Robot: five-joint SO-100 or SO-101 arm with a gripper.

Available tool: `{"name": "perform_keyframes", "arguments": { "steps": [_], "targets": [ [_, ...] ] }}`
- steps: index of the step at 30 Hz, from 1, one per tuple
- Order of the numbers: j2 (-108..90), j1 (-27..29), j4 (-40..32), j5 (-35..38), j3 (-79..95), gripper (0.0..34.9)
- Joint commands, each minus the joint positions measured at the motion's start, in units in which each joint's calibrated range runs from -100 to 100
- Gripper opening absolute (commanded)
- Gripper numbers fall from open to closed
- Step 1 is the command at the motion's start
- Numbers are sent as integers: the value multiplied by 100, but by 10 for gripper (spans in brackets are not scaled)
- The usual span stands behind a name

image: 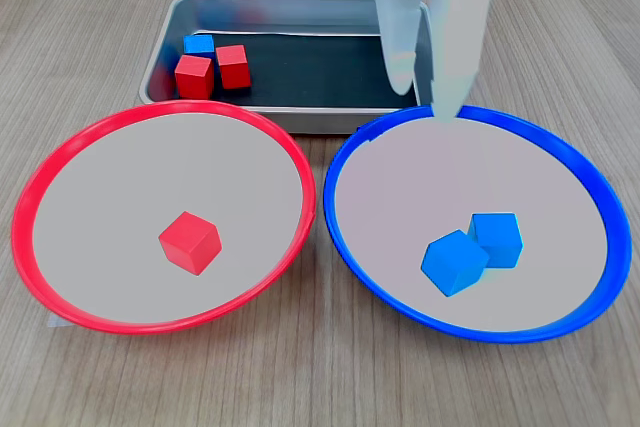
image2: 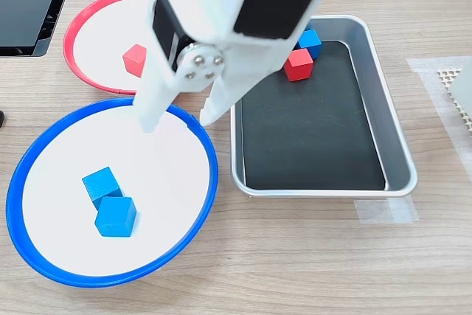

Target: Move six blocks from tray to matching dishes

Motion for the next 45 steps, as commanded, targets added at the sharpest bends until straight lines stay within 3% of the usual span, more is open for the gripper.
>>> {"name": "perform_keyframes", "arguments": {
  "steps": [1,3,7,10,14,21,35,36,39,45],
  "targets": [
    [-1070,773,899,430,725,14],
    [-1454,1422,1304,767,1235,12],
    [-1855,2514,1370,1411,2127,14],
    [-1966,3229,998,1807,2774,60],
    [-1940,3483,503,1919,3192,147],
    [-1693,3436,65,1910,3475,150],
    [-1565,3031,-438,1846,3857,133],
    [-1539,3013,-512,1846,3911,118],
    [-1462,2919,-677,1871,3966,6],
    [-1497,2599,-215,1592,2919,2]
  ]
}}
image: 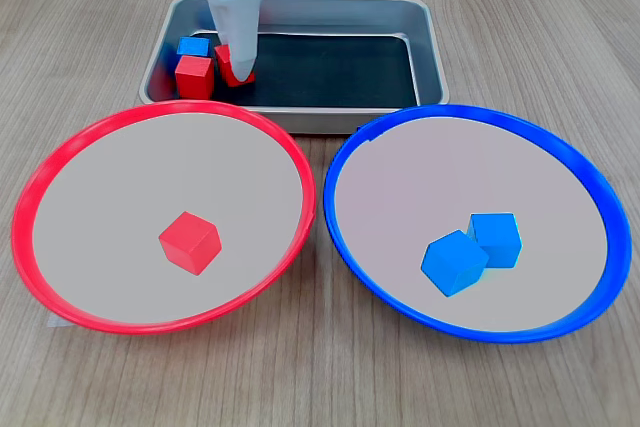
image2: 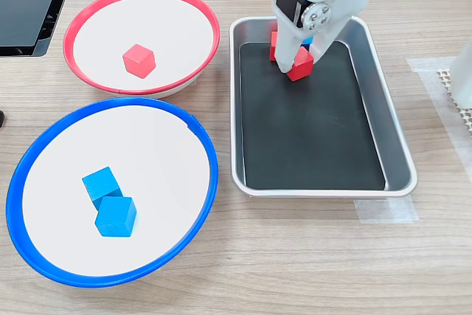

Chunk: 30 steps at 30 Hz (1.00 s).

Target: Move six blocks from tray to matching dishes

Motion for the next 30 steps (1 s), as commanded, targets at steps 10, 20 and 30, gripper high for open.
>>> {"name": "perform_keyframes", "arguments": {
  "steps": [10,20,30],
  "targets": [
    [2230,-698,-205,-1890,-5426,2],
    [2383,-510,-890,-1451,-4752,226],
    [4,450,191,-371,-2030,68]
  ]
}}
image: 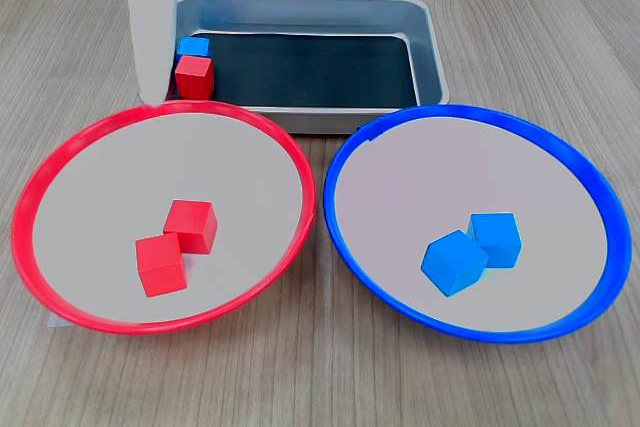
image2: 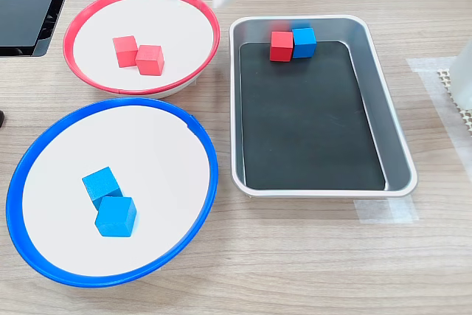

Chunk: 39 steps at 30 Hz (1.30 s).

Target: Move six blocks from tray to matching dishes

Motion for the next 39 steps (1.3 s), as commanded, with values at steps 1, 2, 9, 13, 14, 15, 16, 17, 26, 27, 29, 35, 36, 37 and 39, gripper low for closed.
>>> {"name": "perform_keyframes", "arguments": {
  "steps": [1,2,9,13,14,15,16,17,26,27,29,35,36,37,39],
  "targets": [
    [-1079,566,240,576,1183,23],
    [-1249,688,190,694,1493,19],
    [-1787,989,-247,1441,2758,81],
    [-1753,754,-453,1714,2776,115],
    [-1736,707,-495,1758,2786,115],
    [-1719,631,-528,1861,2813,114],
    [-1710,566,-594,1915,2840,115],
    [-1710,518,-619,2002,2868,109],
    [-1753,594,-1023,2877,3395,129],
    [-1753,613,-1064,2926,3423,133],
    [-1727,641,-1122,2979,3441,133],
    [-1667,707,-1271,3136,3459,137],
    [-1642,716,-1328,3175,3487,137],
    [-1633,716,-1403,3204,3541,136],
    [-1625,735,-1477,3263,3614,136]
  ]
}}
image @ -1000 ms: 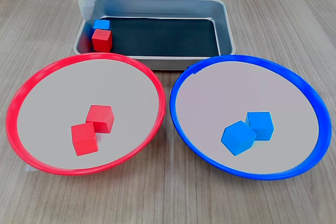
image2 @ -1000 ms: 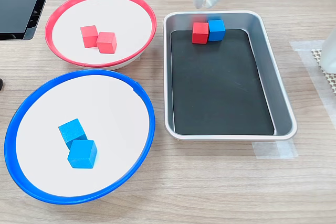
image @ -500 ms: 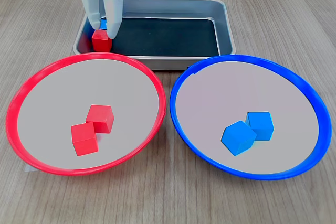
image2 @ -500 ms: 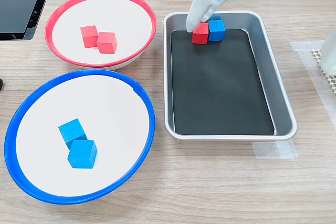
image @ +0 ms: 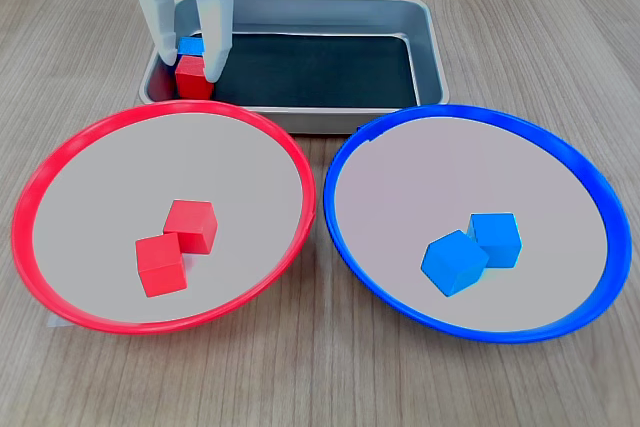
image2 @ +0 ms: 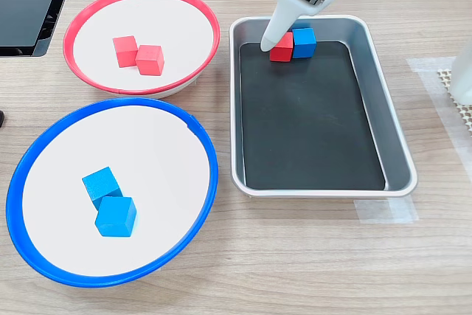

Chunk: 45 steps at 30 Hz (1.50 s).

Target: Move six blocks from tray to matching dishes

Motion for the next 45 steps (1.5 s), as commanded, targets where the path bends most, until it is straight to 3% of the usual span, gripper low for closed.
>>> {"name": "perform_keyframes", "arguments": {
  "steps": [1,10,11,13,17,23,26,30,31,32,34,35,37,40,41,44,45],
  "targets": [
    [-14,63,-222,127,130,136],
    [-56,54,-775,332,776,125],
    [-56,25,-824,332,821,101],
    [-56,-78,-890,303,867,7],
    [-124,-483,-659,-147,439,2],
    [131,-1386,430,-1939,-1955,1],
    [643,-1509,521,-2554,-3075,1],
    [1470,-1405,348,-2818,-3912,2],
    [1718,-1358,232,-2794,-4022,22],
    [1837,-1321,175,-2764,-4058,69],
    [2016,-1255,51,-2637,-4031,238],
    [2050,-1217,-15,-2608,-3994,294],
    [2016,-1161,-32,-2564,-3940,307],
    [1675,-1076,92,-2520,-3685,244],
    [1505,-1048,158,-2496,-3521,203],
    [703,-906,373,-2471,-2601,27],
    [413,-841,439,-2457,-2237,13]
  ]
}}
